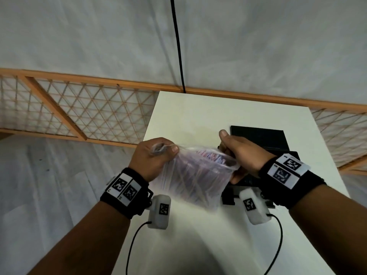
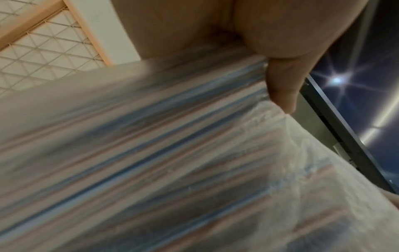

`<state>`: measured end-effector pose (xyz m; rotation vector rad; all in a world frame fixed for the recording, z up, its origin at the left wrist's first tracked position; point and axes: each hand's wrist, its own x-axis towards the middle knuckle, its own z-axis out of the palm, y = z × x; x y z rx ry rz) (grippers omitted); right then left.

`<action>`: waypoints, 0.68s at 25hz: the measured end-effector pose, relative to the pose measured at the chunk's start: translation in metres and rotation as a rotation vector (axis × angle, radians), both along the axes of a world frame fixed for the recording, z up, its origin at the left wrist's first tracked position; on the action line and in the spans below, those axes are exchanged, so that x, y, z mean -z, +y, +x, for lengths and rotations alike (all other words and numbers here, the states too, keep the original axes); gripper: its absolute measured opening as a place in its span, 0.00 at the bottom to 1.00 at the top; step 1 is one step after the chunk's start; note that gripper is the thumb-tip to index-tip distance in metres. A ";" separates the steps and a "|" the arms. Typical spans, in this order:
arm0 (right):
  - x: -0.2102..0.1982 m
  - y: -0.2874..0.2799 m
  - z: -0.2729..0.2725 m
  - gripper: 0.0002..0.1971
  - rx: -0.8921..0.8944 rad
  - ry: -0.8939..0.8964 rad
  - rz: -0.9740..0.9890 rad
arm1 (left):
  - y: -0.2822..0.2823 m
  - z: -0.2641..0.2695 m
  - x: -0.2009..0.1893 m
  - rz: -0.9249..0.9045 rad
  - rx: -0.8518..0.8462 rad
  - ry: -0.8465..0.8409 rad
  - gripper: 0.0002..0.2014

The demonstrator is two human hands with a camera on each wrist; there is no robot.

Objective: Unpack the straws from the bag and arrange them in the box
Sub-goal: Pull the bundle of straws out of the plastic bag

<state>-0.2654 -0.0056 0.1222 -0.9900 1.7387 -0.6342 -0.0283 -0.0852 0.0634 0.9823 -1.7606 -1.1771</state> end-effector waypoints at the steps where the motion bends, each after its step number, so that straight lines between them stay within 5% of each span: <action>1: 0.000 0.001 0.002 0.34 -0.025 -0.017 0.045 | 0.001 -0.001 0.001 -0.011 -0.002 -0.001 0.11; 5: -0.002 0.009 0.007 0.38 -0.108 -0.091 0.148 | 0.007 -0.001 -0.003 -0.015 -0.068 0.000 0.11; 10: 0.003 0.004 0.016 0.23 0.049 -0.215 0.160 | 0.010 0.000 -0.018 -0.039 -0.168 0.031 0.08; 13: 0.001 -0.006 0.030 0.16 0.058 -0.291 0.067 | 0.015 -0.012 -0.028 -0.049 -0.167 0.038 0.07; 17: -0.017 -0.021 0.037 0.16 0.116 -0.396 -0.150 | 0.017 -0.028 -0.036 0.085 -0.248 0.246 0.03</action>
